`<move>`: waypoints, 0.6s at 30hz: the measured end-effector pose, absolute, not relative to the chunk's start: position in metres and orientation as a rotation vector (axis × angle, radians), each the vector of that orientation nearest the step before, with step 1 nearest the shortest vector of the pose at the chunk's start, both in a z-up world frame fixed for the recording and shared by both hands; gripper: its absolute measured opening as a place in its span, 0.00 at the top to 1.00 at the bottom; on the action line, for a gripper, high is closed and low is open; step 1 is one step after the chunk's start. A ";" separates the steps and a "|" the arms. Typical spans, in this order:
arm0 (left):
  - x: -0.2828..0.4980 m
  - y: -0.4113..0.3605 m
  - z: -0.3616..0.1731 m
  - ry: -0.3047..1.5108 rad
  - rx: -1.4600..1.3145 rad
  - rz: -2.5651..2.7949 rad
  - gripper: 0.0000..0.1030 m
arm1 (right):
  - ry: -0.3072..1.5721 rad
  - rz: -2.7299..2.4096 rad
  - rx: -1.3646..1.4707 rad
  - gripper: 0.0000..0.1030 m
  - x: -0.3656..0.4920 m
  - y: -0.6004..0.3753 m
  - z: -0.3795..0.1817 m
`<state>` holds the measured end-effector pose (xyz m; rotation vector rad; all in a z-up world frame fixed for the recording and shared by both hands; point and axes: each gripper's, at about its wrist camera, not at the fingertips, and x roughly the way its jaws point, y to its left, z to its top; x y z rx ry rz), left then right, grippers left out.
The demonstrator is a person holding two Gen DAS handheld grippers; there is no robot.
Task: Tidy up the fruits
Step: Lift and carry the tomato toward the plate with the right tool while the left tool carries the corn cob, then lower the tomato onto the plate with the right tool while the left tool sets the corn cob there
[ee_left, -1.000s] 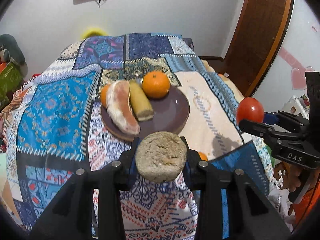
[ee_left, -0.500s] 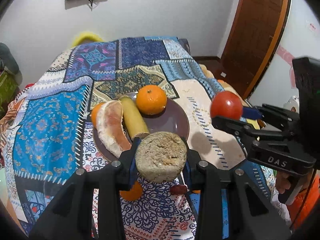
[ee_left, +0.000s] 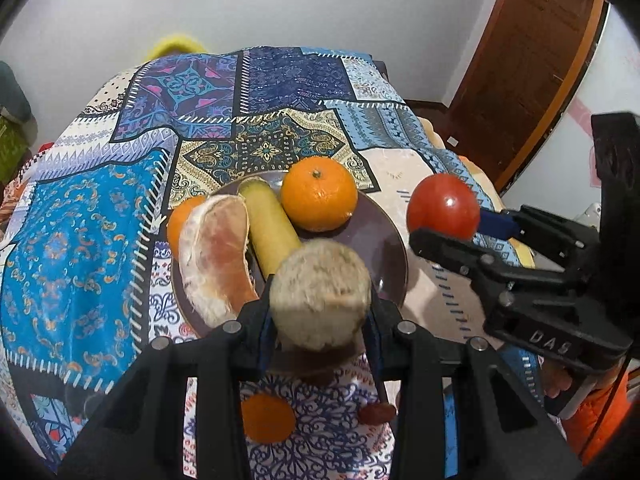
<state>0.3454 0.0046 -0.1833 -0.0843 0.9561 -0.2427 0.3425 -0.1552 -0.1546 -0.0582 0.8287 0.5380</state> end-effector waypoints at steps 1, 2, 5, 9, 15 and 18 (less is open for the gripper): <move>0.348 0.006 -0.184 0.954 -0.090 -0.243 0.64 | 0.830 0.540 -0.060 0.57 0.344 -0.154 -0.156; 0.350 0.006 -0.184 0.955 -0.095 -0.244 0.64 | 0.832 0.541 -0.063 0.57 0.346 -0.153 -0.157; 0.356 0.009 -0.185 0.951 -0.106 -0.246 0.64 | 0.842 0.548 -0.078 0.57 0.350 -0.147 -0.162; 0.363 0.012 -0.184 0.940 -0.109 -0.219 0.63 | 0.855 0.554 -0.093 0.57 0.356 -0.141 -0.169; 0.372 0.021 -0.184 0.929 -0.129 -0.171 0.59 | 0.894 0.569 -0.097 0.57 0.365 -0.135 -0.182; 0.375 0.025 -0.184 0.923 -0.127 -0.154 0.53 | 0.911 0.575 -0.105 0.57 0.368 -0.132 -0.188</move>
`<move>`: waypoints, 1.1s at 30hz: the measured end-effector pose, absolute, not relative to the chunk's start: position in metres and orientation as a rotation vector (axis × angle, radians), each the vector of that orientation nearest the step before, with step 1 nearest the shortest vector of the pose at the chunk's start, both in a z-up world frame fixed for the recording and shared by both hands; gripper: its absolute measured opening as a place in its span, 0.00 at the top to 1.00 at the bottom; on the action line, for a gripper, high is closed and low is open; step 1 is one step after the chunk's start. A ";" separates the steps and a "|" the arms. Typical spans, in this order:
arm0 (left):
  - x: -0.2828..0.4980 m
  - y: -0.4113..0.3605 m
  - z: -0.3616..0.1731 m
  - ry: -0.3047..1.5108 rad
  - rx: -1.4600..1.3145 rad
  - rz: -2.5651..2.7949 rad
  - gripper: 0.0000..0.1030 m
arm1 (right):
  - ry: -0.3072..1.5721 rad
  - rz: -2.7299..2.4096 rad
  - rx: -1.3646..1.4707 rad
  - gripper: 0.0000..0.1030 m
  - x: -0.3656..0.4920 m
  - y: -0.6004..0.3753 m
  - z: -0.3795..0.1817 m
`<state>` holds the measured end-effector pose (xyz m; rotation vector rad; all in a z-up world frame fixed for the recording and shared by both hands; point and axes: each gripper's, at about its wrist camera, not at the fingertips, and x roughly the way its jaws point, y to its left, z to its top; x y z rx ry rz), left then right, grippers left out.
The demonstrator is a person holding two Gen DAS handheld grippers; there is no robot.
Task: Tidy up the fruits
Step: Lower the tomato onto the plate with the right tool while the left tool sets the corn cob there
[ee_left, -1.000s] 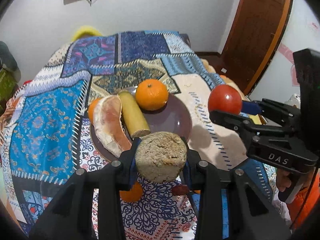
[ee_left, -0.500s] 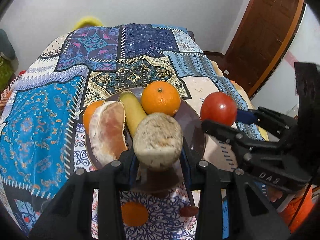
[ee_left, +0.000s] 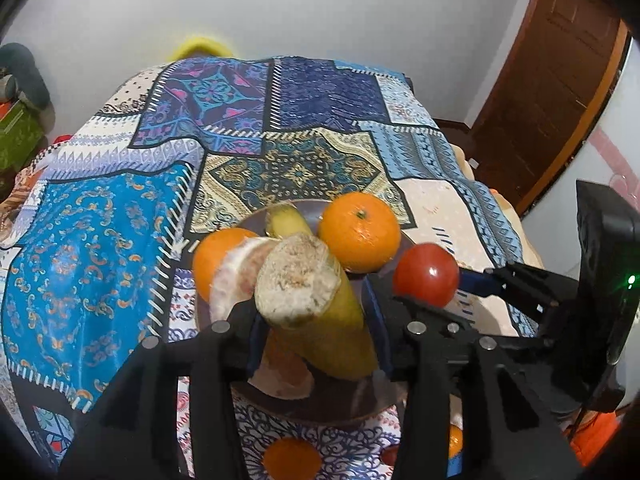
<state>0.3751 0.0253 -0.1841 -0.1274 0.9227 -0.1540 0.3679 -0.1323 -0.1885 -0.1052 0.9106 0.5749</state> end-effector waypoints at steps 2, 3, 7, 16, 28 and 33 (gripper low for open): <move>0.376 0.026 -0.184 0.919 -0.122 -0.144 0.45 | 0.921 0.577 -0.109 0.57 0.370 -0.131 -0.191; 0.376 0.026 -0.185 0.918 -0.124 -0.148 0.44 | 0.927 0.579 -0.111 0.57 0.371 -0.130 -0.193; 0.377 0.023 -0.185 0.918 -0.109 -0.154 0.40 | 0.936 0.581 -0.119 0.57 0.373 -0.128 -0.197; 0.378 0.026 -0.175 0.917 -0.128 -0.141 0.34 | 0.950 0.583 -0.130 0.56 0.373 -0.127 -0.198; 0.345 0.031 -0.135 0.829 -0.099 -0.106 0.29 | 0.885 0.556 -0.088 0.52 0.350 -0.146 -0.162; 0.319 0.032 -0.125 0.812 -0.074 -0.103 0.26 | 0.864 0.543 -0.088 0.49 0.328 -0.153 -0.147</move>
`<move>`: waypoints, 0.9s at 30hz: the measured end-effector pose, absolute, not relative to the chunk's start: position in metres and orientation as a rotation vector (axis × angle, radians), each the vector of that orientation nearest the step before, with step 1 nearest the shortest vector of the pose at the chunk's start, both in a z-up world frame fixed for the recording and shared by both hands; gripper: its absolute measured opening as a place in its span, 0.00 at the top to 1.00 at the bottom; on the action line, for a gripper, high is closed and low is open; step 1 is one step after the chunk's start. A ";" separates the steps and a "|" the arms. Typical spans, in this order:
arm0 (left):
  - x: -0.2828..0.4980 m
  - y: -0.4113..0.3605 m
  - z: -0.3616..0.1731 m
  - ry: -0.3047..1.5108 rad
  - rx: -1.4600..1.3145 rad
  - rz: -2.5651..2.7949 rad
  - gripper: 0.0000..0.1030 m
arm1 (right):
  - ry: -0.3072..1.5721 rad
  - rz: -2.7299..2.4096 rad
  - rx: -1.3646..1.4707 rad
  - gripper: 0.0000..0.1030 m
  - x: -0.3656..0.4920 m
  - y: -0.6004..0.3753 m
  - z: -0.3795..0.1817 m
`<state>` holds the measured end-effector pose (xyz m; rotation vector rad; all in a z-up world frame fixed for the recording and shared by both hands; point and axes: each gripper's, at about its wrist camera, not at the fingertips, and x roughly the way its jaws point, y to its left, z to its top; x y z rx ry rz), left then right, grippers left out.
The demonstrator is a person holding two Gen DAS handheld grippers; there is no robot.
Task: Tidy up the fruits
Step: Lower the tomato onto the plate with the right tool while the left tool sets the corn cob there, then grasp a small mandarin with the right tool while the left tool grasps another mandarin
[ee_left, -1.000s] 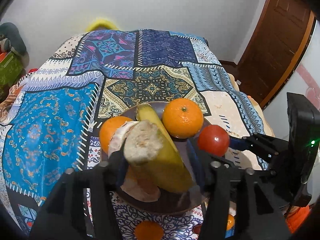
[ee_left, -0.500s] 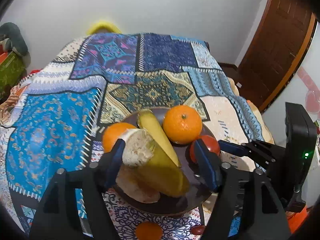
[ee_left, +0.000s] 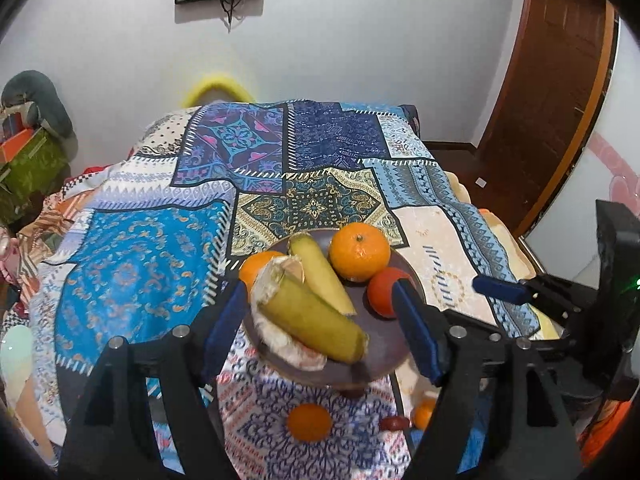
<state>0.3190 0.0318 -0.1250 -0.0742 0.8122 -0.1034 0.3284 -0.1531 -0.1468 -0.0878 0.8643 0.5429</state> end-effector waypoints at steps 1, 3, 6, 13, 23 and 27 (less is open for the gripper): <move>0.313 0.033 -0.124 0.812 -0.073 -0.101 0.26 | 0.861 0.542 -0.090 0.49 0.324 -0.154 -0.145; 0.302 0.036 -0.122 0.811 -0.070 -0.092 0.24 | 0.855 0.538 -0.099 0.47 0.314 -0.155 -0.140; 0.284 0.041 -0.121 0.819 -0.052 -0.077 0.24 | 0.851 0.529 -0.106 0.44 0.300 -0.158 -0.135; 0.251 0.053 -0.127 0.861 -0.018 -0.043 0.24 | 0.863 0.518 -0.146 0.39 0.271 -0.155 -0.133; 0.231 0.064 -0.160 0.940 -0.006 -0.048 0.24 | 0.918 0.498 -0.176 0.36 0.252 -0.151 -0.153; 0.233 0.067 -0.176 0.959 -0.027 -0.051 0.24 | 0.962 0.500 -0.153 0.36 0.252 -0.152 -0.168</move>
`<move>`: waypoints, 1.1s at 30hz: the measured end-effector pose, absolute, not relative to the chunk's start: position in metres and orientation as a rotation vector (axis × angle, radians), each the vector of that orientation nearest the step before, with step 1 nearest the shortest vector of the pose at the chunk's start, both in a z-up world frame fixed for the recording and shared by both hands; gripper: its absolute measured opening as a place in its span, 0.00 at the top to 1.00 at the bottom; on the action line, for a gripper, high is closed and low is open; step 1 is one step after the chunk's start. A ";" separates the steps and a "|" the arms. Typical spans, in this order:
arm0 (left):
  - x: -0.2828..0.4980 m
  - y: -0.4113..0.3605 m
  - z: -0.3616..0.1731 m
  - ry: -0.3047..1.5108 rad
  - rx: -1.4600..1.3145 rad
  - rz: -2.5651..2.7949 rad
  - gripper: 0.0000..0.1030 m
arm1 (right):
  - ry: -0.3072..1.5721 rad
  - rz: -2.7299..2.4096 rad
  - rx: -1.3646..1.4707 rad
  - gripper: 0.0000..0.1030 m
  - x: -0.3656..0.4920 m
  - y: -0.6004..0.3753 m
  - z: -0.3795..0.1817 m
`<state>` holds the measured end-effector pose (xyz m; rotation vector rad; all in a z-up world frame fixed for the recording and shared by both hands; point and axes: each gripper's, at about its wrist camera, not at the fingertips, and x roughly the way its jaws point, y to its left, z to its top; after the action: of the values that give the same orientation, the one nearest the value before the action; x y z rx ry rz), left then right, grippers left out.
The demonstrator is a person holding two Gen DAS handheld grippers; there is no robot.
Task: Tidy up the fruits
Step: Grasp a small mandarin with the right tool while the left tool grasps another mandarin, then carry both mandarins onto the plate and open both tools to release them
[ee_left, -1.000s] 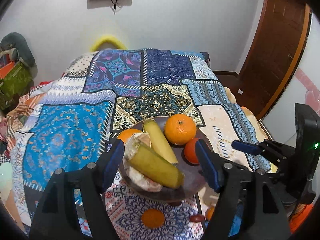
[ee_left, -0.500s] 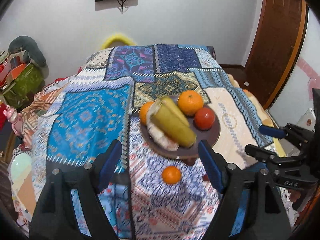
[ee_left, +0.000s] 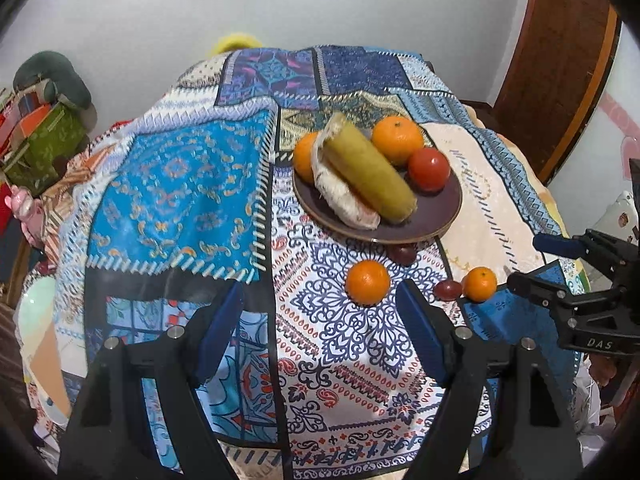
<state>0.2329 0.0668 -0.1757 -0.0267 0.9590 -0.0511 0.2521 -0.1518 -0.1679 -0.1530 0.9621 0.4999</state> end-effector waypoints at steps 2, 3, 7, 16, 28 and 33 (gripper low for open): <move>0.235 0.066 -0.186 0.979 -0.033 -0.057 0.24 | 0.979 0.506 -0.151 0.36 0.251 -0.150 -0.174; 0.236 0.065 -0.191 0.986 -0.036 -0.061 0.26 | 0.993 0.513 -0.153 0.36 0.250 -0.148 -0.179; 0.241 0.059 -0.206 1.018 -0.046 -0.093 0.38 | 1.025 0.529 -0.156 0.45 0.249 -0.144 -0.190; 0.253 0.043 -0.227 1.045 -0.030 -0.151 0.51 | 1.076 0.553 -0.150 0.63 0.256 -0.139 -0.210; 0.269 0.032 -0.237 1.044 -0.031 -0.158 0.65 | 1.057 0.580 -0.133 0.69 0.260 -0.142 -0.209; 0.268 0.030 -0.234 1.038 -0.022 -0.153 0.65 | 1.036 0.577 -0.118 0.69 0.262 -0.147 -0.202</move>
<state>0.2678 0.0300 -0.2344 -0.0222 1.0383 -0.1525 0.2621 -0.1471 -0.2016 -0.1178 1.0359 0.5770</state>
